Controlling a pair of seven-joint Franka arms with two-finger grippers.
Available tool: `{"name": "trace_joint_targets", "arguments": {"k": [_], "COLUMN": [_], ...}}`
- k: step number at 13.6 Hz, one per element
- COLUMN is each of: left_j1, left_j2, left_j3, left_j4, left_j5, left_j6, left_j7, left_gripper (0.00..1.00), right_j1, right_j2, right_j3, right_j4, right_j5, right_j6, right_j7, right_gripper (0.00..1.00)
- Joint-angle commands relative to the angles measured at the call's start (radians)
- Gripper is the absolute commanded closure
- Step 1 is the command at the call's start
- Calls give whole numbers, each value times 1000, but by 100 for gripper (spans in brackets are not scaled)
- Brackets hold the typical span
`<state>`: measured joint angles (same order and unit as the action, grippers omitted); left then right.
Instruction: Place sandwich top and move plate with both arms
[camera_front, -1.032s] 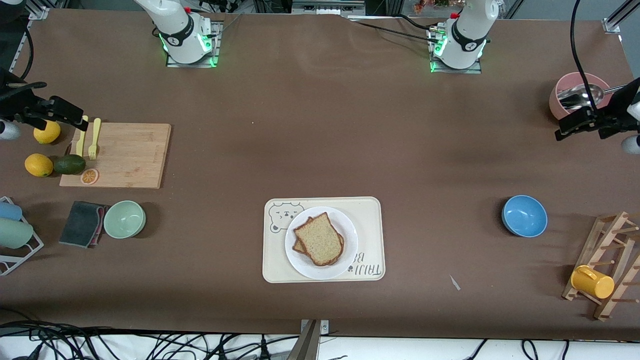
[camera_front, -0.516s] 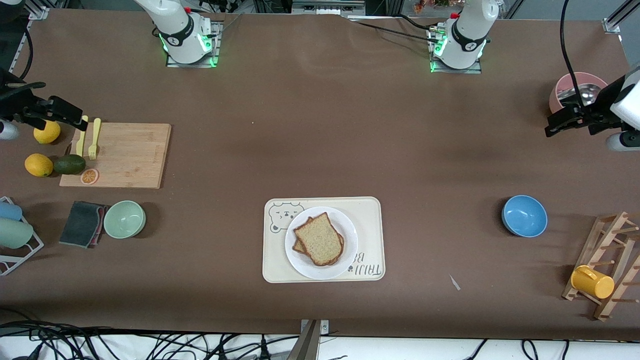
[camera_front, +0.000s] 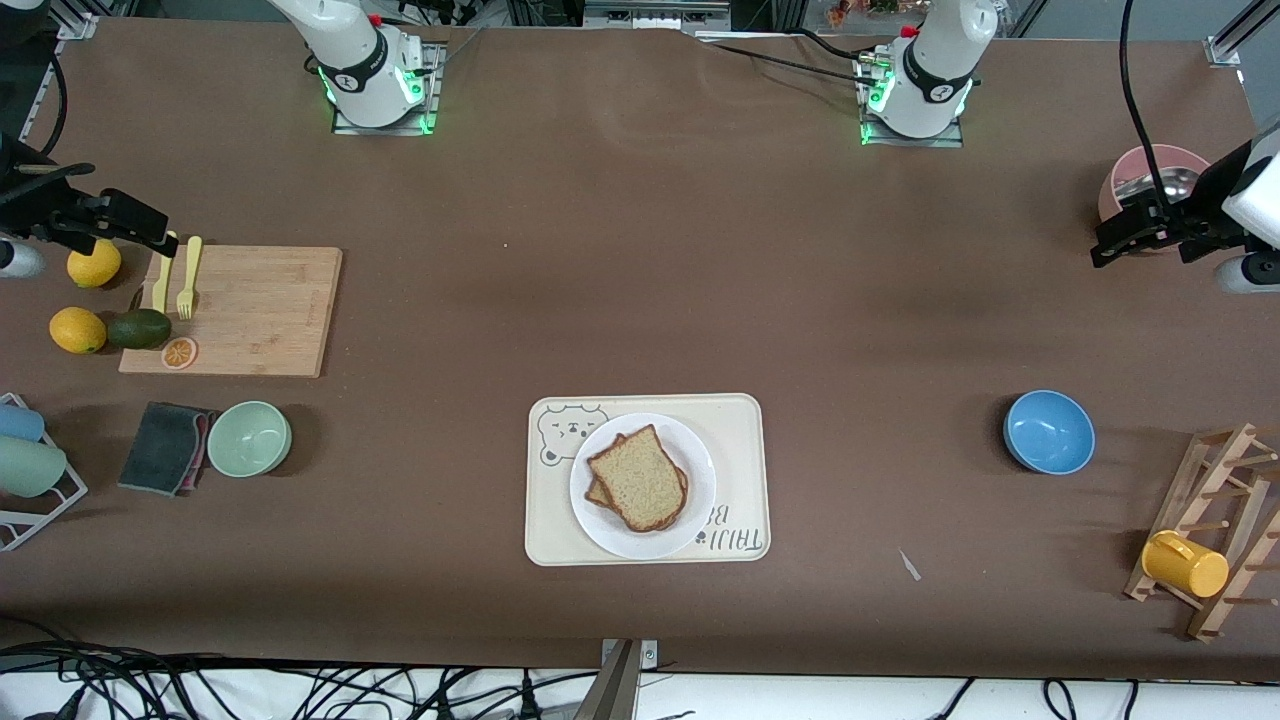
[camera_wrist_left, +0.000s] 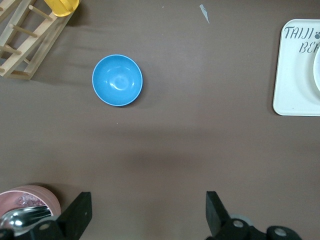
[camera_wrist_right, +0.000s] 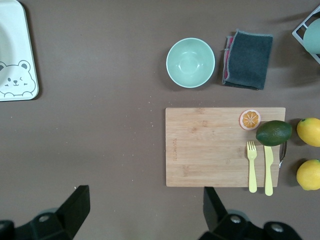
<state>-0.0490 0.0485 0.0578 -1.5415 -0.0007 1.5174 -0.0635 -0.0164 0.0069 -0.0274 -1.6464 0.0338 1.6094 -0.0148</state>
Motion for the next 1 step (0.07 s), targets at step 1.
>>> {"name": "trace_joint_targets", "arguments": {"k": [1], "left_j1": [-14], "left_j2": [-22], "left_j3": [4], "left_j4": [-12], "left_j5": [24], "left_j6": [-13], "left_j7": [2], "left_gripper": [0], "right_j1": [-8], "right_j2": [-1], "right_j3": [3], "right_j4": [14], "right_j5": [5], "right_j6": [-17], "right_j7": [-4], "right_gripper": [0]}}
